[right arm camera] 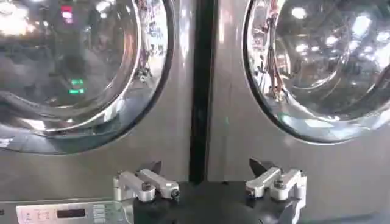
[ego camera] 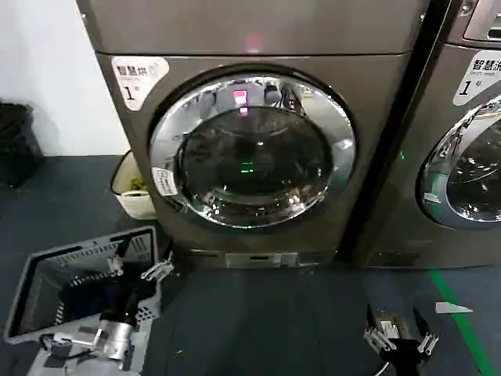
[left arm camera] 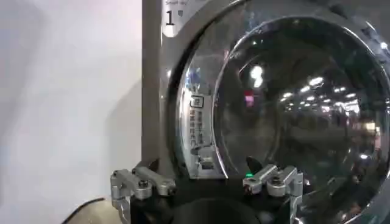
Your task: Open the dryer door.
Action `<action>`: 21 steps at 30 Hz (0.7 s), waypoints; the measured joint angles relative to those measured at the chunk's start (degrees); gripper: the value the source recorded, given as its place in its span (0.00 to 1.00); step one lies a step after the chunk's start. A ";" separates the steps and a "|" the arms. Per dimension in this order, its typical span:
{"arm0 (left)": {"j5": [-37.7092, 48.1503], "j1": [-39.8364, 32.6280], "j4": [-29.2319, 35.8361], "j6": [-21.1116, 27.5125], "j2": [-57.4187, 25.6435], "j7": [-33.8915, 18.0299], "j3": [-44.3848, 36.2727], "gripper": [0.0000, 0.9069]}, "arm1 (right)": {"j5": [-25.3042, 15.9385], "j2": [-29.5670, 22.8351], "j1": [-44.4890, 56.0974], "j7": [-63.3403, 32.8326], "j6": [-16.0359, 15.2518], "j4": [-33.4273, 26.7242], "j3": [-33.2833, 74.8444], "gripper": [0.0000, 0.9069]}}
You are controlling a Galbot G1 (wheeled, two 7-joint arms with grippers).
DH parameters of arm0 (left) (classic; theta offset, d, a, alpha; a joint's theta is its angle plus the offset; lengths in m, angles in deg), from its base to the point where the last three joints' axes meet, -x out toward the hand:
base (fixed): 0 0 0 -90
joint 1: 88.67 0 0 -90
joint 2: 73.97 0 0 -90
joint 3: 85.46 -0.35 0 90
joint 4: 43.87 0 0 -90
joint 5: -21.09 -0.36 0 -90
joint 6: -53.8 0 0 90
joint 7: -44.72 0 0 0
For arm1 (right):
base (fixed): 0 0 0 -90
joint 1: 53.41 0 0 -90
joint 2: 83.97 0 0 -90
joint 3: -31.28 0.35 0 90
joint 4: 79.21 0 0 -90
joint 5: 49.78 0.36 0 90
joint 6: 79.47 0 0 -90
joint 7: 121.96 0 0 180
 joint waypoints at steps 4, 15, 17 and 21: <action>-0.11 0.08 0.65 1.81 0.00 0.36 -0.27 1.00 | 2.35 1.47 -2.73 4.61 -3.65 0.72 2.28 1.00; -0.29 0.54 2.55 5.58 -0.96 1.40 -0.44 1.00 | 7.93 8.51 -13.95 14.74 -13.72 0.30 4.98 1.00; -0.41 0.67 2.85 5.23 -0.90 1.41 -0.61 1.00 | 7.89 9.67 -16.24 16.19 -14.82 -0.52 4.62 1.00; -0.45 1.06 2.99 5.15 -0.69 2.26 -0.78 1.00 | 7.76 11.81 -20.92 18.34 -15.80 -2.32 2.98 1.00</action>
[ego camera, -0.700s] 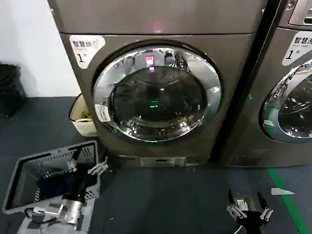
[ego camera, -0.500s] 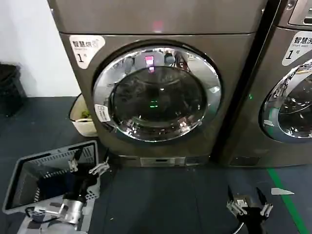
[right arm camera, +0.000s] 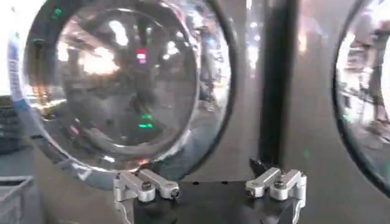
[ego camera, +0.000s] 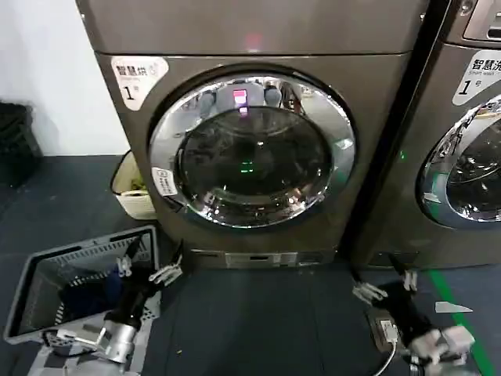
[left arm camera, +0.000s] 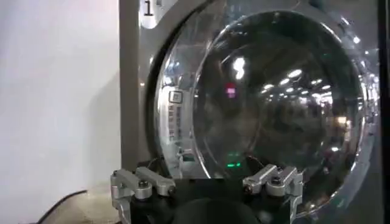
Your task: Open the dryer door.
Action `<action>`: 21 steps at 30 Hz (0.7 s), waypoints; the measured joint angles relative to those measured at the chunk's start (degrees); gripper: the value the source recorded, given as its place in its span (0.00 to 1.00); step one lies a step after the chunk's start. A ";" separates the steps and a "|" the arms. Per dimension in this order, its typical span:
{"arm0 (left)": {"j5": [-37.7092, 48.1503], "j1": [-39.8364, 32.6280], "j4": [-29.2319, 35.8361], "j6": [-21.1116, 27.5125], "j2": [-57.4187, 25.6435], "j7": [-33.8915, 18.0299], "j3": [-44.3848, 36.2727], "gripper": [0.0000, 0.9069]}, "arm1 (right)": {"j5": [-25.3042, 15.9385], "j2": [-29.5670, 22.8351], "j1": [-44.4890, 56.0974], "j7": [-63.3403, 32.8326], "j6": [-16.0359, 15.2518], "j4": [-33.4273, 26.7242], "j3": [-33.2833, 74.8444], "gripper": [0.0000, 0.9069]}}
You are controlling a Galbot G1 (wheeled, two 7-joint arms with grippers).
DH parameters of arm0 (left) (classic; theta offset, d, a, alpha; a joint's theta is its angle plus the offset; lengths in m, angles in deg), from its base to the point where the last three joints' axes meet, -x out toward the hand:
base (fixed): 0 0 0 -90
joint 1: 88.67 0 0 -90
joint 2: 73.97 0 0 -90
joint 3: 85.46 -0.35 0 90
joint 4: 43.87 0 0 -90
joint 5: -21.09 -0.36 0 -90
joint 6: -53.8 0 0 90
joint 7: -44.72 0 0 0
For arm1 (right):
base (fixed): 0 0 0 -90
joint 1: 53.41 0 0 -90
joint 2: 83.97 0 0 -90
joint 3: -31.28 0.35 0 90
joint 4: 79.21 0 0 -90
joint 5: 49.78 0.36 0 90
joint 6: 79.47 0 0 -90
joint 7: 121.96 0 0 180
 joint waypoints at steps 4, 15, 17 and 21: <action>0.00 0.19 0.00 -0.43 0.06 0.98 0.06 1.00 | 0.90 1.91 -4.87 0.59 0.39 -1.76 -2.52 1.00; 0.00 0.59 0.05 -1.43 0.70 2.60 0.27 1.00 | -0.48 6.04 -15.15 -0.78 -0.63 -7.16 -12.34 1.00; 0.00 0.68 -0.01 -1.43 0.73 2.59 0.28 1.00 | -0.87 6.55 -16.82 -0.99 -0.71 -7.93 -14.46 1.00; 0.00 0.68 -0.10 -1.44 1.12 2.42 0.23 1.00 | -0.76 7.19 -20.09 -1.07 -1.09 -9.64 -19.10 1.00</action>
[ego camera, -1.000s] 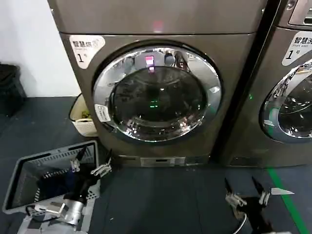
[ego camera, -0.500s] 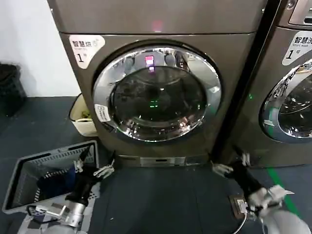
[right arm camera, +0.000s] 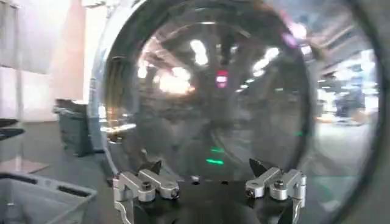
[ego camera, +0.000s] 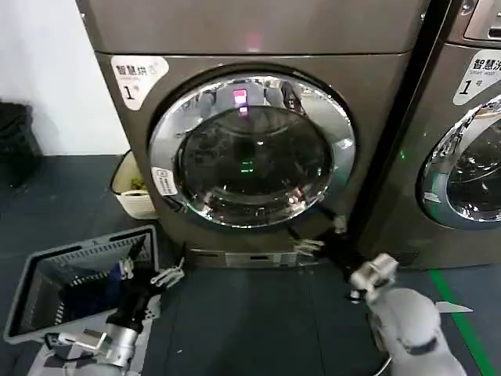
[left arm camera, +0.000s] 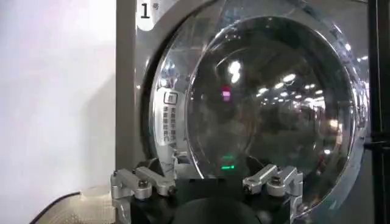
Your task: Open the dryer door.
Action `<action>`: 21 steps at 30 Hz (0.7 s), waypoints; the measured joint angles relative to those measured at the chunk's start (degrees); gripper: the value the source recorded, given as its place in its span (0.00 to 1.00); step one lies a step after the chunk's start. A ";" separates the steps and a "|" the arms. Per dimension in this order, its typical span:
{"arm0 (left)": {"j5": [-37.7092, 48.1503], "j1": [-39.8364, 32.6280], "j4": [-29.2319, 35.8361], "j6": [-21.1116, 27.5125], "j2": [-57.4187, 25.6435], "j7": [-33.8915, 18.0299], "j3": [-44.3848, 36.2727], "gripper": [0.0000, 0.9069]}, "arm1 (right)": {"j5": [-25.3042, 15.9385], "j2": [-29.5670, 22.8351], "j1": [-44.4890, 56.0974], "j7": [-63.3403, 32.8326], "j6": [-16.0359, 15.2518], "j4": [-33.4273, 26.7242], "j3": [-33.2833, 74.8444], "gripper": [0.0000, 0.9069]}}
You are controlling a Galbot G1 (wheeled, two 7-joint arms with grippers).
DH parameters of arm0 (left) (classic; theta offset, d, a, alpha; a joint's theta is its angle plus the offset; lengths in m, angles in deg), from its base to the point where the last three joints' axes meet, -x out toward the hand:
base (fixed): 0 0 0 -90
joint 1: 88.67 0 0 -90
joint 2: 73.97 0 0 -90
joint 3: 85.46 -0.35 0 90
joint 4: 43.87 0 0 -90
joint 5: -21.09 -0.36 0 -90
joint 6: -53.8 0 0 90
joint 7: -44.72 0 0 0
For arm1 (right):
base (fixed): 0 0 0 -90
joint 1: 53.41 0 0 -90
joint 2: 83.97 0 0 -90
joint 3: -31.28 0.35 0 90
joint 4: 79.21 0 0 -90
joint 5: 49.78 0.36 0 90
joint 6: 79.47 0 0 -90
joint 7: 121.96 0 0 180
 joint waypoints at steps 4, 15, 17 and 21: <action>0.00 0.00 0.01 -0.07 0.24 -0.07 -0.07 1.00 | 0.07 0.02 -3.74 -0.16 -0.56 -2.01 -4.78 1.00; 0.61 0.75 0.41 -0.29 -0.62 -0.25 0.21 1.00 | -0.58 -2.86 -15.71 -0.40 -0.94 -9.35 -15.21 1.00; 0.62 0.70 0.45 -0.29 -0.65 -0.27 0.26 1.00 | -0.65 -3.46 -17.31 -0.26 -0.94 -10.65 -16.65 1.00; 0.60 0.62 0.35 -0.27 -0.37 -0.30 0.28 1.00 | -0.91 -4.27 -19.72 0.57 -0.78 -12.83 -19.08 1.00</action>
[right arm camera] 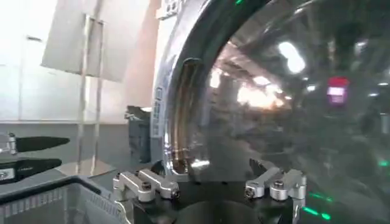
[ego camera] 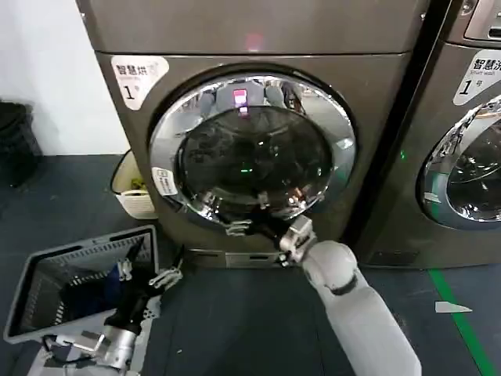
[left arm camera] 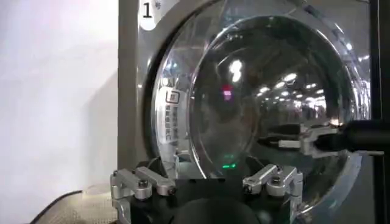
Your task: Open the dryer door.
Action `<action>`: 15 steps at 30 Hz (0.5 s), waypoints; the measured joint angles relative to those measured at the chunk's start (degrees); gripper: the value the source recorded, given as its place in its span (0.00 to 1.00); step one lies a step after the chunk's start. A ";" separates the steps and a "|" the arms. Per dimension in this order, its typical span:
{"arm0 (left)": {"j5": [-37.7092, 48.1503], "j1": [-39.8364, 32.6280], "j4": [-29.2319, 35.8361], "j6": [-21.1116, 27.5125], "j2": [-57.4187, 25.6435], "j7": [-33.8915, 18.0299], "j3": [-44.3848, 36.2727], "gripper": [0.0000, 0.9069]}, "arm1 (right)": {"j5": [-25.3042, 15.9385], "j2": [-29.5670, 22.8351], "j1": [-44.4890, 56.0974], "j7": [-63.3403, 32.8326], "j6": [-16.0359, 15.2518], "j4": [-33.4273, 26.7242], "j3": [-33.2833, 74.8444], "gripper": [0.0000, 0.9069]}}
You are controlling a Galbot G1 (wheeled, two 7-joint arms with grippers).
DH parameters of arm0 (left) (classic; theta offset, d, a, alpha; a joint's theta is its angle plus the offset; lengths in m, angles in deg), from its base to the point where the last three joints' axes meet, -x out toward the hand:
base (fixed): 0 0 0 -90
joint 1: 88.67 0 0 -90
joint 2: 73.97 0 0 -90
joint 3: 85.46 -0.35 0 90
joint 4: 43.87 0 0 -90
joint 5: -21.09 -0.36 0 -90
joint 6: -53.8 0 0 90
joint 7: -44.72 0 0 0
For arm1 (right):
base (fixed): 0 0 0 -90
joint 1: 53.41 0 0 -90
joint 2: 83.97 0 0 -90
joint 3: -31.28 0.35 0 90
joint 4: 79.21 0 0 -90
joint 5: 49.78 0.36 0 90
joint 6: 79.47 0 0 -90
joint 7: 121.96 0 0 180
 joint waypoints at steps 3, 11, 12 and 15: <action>-0.01 0.03 -0.16 -0.10 0.17 -0.02 -0.07 1.00 | -0.19 -0.53 -1.72 0.88 0.63 -1.81 -1.62 1.00; -0.08 0.07 -0.27 -0.36 0.28 -0.03 -0.15 1.00 | -0.33 -2.63 -5.46 1.47 1.46 -5.76 -5.43 1.00; -0.08 0.12 -0.28 -0.36 0.30 -0.06 -0.13 1.00 | -0.34 -2.91 -5.79 1.56 1.55 -6.08 -5.79 1.00; -0.09 0.43 -0.28 -0.43 0.32 -0.05 -0.12 1.00 | -0.47 -3.68 -6.93 1.50 1.76 -7.21 -6.91 1.00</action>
